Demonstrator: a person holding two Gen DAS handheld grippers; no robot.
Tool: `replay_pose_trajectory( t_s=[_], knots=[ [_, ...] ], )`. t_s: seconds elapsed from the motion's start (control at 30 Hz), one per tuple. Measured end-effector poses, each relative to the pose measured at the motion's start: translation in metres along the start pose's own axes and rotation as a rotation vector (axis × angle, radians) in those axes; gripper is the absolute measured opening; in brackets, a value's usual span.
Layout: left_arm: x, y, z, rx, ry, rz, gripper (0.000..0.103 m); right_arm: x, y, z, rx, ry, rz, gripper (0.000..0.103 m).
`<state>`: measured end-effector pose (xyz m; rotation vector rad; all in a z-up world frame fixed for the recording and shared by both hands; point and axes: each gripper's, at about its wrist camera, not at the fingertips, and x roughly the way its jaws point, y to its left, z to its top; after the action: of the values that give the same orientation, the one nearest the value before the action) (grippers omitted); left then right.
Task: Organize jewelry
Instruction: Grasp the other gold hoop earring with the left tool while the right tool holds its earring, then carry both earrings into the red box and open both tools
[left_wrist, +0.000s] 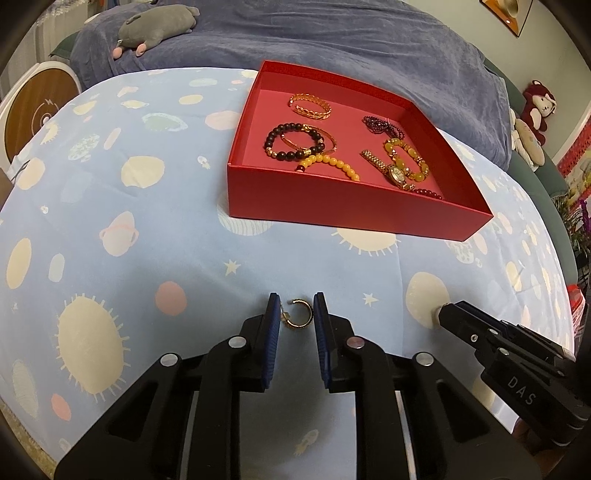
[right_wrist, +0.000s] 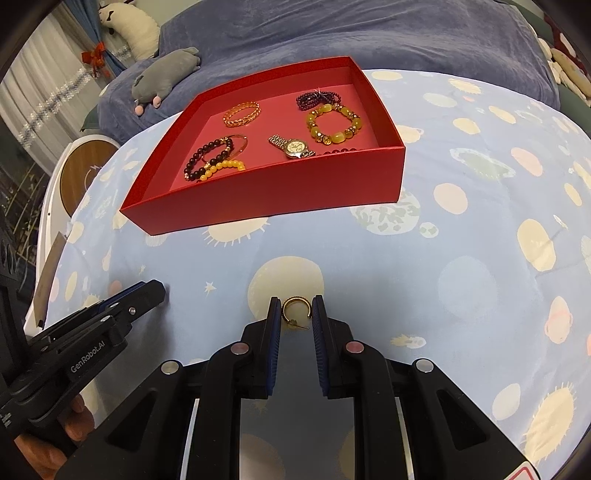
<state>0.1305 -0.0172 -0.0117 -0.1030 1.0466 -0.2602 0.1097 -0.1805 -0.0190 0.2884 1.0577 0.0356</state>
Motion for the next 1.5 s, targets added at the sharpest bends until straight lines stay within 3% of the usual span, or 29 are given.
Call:
replay_pose_trajectory(
  t_s=[1.03,1.27,1.5],
  knots=[
    [-0.062,-0.025,-0.012,0.034,-0.040,-0.071,0.018,-0.062,-0.001,-0.026,0.007,-0.072,0.007,0.016],
    [-0.076,-0.032,-0.003,0.046,-0.058,-0.080,0.018,-0.076,0.004,-0.017,-0.009,-0.107,0.019,0.016],
    [-0.078,-0.044,0.020,0.068,-0.083,-0.091,0.018,-0.082,0.012,0.015,-0.035,-0.154,0.031,0.016]
  ],
)
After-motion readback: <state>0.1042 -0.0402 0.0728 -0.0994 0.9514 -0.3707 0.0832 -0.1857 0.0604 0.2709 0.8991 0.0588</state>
